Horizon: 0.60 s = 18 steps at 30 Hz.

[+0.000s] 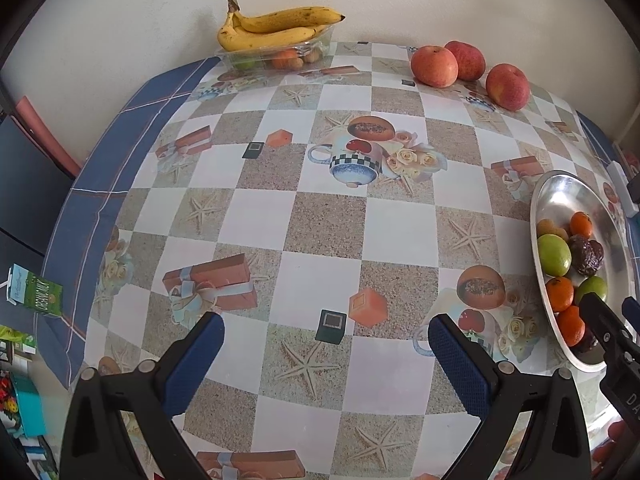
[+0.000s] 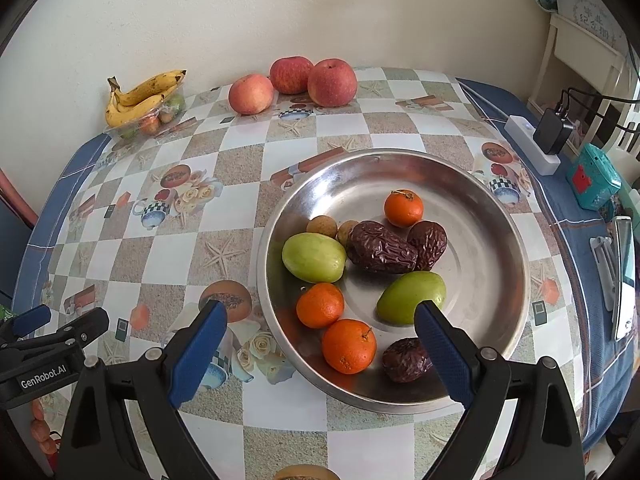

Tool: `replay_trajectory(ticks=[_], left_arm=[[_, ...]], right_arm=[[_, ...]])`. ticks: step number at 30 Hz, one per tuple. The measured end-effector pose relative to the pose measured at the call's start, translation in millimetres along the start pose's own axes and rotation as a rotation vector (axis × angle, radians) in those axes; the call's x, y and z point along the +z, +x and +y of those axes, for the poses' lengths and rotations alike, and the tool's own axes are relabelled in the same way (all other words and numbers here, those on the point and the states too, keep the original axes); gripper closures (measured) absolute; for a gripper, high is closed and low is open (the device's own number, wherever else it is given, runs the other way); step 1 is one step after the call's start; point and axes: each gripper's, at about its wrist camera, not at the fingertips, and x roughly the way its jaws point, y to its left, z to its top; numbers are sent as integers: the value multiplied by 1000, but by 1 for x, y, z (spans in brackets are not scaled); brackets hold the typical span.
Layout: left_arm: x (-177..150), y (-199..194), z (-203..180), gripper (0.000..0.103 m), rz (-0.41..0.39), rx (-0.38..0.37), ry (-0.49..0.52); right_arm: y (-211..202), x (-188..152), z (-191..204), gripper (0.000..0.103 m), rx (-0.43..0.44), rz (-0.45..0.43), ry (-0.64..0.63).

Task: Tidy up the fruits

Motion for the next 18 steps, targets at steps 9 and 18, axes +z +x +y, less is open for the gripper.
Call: replay_trajectory(ticks=[9, 18], left_arm=[[0, 1, 1, 0, 13, -3, -9], [-1, 1, 0, 0, 10, 14, 5]], right_arm=[[1, 0, -1, 8, -2, 2, 0], [1, 0, 0, 8, -4, 3, 0]])
